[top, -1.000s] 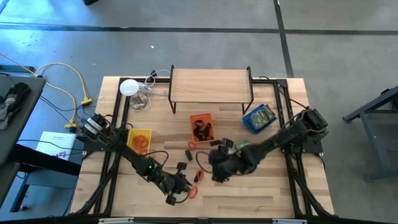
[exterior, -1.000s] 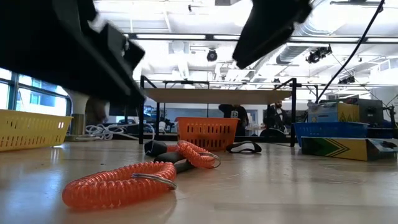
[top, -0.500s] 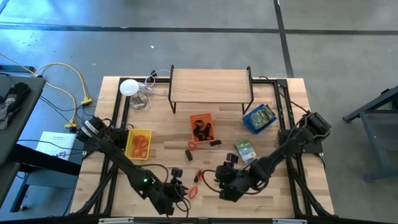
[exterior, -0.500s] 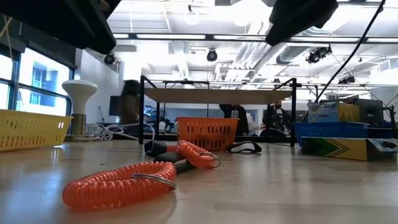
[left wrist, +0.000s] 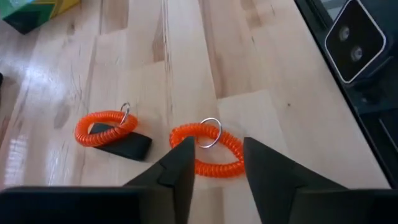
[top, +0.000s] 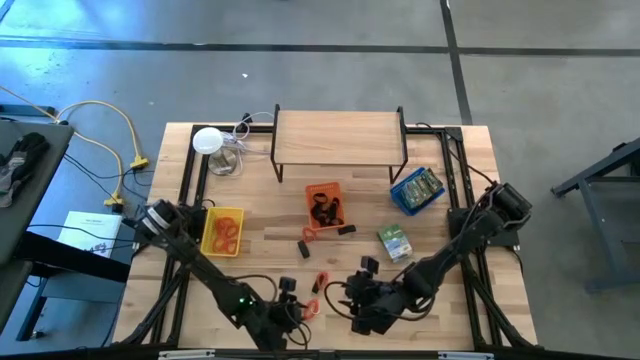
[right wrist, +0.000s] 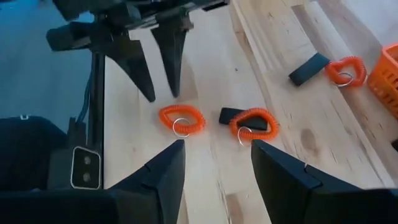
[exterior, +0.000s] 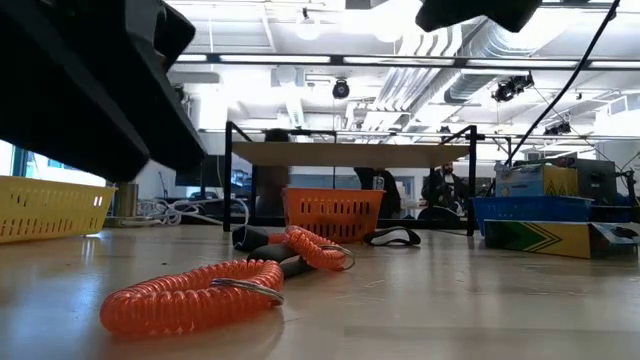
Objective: Pick & Place Office Desk Supplies
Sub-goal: Put the orange spring key chain into the yellow bin
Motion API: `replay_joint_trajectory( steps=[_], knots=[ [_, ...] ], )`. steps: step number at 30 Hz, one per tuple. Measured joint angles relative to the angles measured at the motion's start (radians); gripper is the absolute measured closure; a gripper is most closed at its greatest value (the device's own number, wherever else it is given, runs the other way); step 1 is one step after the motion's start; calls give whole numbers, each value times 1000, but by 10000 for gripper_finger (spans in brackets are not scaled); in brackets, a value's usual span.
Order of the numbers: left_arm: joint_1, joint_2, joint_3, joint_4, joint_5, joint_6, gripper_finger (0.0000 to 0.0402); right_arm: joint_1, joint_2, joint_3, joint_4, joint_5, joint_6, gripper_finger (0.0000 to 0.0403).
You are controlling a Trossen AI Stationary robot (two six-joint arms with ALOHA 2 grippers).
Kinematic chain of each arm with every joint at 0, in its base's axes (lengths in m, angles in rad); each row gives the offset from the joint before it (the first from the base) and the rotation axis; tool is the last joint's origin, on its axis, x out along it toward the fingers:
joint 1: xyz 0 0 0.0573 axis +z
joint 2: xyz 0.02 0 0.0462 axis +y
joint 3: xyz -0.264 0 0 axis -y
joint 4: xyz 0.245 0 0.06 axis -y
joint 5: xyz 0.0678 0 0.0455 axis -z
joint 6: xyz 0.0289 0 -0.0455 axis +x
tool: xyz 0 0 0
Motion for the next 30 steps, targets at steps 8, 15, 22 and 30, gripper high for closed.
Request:
replay_joint_trajectory(
  steps=[8, 15, 22, 30],
  knots=[
    [-13, 0, 0, -1, -19, 15, 215, 11, 0, 0, 16, -4, -5, 231],
    [17, 0, 0, -3, -16, -67, 213, 13, 0, 0, 18, -2, 14, 231],
    [42, 31, -1, 2, -5, -105, 213, 23, 0, 0, 23, -2, 49, 231],
    [62, 64, -3, 8, 17, -96, 213, 44, 0, 0, 48, 0, 47, 231]
  ],
)
